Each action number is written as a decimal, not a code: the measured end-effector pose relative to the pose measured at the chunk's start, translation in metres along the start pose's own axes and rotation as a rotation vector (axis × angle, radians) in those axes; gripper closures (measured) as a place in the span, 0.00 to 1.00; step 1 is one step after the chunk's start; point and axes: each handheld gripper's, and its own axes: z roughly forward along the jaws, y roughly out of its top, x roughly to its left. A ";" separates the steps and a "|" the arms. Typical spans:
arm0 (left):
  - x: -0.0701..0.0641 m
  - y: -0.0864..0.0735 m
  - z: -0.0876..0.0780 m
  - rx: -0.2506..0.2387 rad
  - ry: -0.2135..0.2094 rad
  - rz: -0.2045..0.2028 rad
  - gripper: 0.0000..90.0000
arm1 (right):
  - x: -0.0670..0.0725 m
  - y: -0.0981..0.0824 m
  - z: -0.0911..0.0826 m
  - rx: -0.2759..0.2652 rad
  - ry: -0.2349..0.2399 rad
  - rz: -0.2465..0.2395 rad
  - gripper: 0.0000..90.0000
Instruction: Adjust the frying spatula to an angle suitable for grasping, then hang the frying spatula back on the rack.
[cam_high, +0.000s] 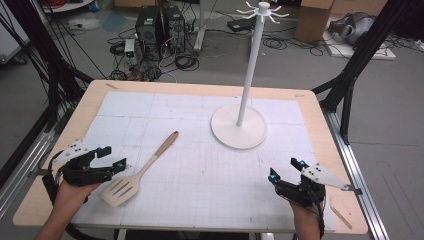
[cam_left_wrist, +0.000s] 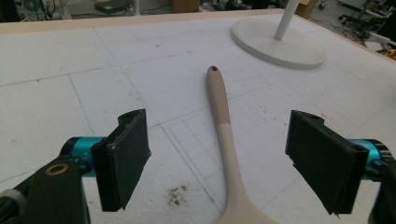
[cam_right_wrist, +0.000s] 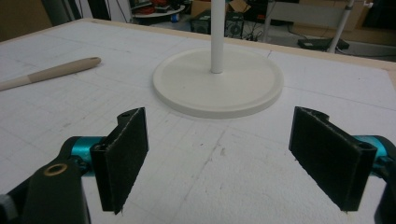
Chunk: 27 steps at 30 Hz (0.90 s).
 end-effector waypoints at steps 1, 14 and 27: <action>0.000 0.001 0.001 0.003 -0.001 0.002 0.26 | 0.000 0.000 0.000 -0.002 0.002 -0.002 0.21; 0.000 0.017 0.017 0.118 -0.038 0.015 0.32 | 0.001 0.002 0.003 -0.004 0.007 0.002 0.21; 0.004 0.020 0.046 0.305 -0.103 0.009 0.40 | 0.000 0.001 0.000 -0.004 0.005 0.002 0.21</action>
